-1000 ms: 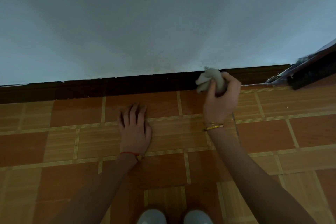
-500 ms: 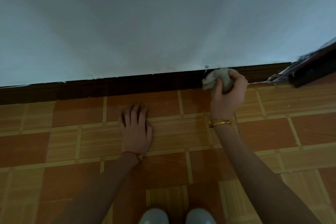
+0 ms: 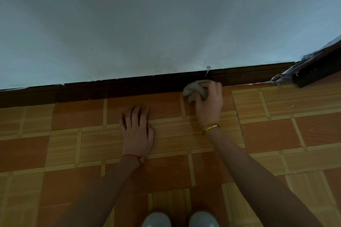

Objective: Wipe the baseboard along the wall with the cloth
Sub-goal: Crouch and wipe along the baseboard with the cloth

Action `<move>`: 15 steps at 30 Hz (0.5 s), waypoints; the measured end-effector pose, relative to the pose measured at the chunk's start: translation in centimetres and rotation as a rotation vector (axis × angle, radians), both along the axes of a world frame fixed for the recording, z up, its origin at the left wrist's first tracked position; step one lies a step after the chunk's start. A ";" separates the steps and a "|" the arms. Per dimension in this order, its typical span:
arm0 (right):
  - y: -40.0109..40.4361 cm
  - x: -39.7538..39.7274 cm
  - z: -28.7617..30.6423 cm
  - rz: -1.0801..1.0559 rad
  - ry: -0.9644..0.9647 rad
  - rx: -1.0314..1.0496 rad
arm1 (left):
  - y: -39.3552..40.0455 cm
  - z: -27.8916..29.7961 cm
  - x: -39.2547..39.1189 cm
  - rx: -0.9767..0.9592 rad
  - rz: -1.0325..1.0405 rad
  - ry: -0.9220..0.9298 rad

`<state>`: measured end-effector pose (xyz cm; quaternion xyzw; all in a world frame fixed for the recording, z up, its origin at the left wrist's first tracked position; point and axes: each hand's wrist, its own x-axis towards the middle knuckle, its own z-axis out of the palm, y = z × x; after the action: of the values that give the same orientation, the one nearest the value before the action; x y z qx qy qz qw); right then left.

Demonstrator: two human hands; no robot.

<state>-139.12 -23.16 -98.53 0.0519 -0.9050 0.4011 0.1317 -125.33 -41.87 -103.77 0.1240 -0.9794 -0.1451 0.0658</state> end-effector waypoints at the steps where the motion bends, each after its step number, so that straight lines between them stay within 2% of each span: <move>1: 1.1 -0.4 -0.1 -0.097 -0.020 -0.008 | 0.0 0.0 0.0 0.002 0.000 -0.002; 3: 2.6 -1.0 -0.2 -0.240 -0.052 -0.032 | 0.0 0.0 0.0 -0.002 0.000 -0.005; 5: 2.8 -1.2 -0.3 -0.253 -0.064 -0.020 | 0.0 0.1 0.0 -0.006 0.001 -0.011; 8: 1.3 -0.6 -0.8 -0.145 -0.058 0.003 | 0.1 0.1 -0.1 -0.003 0.006 -0.018; 12: -1.7 0.6 -1.9 0.104 -0.059 0.089 | 0.2 0.1 -0.1 -0.012 0.003 -0.013; 15: -1.7 0.6 -2.2 0.163 -0.053 0.130 | 0.0 0.1 -0.1 -0.018 -0.004 0.002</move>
<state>-138.56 -24.90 -100.69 0.1231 -0.9250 0.3523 0.0711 -125.42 -41.82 -103.72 0.1212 -0.9808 -0.1368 0.0677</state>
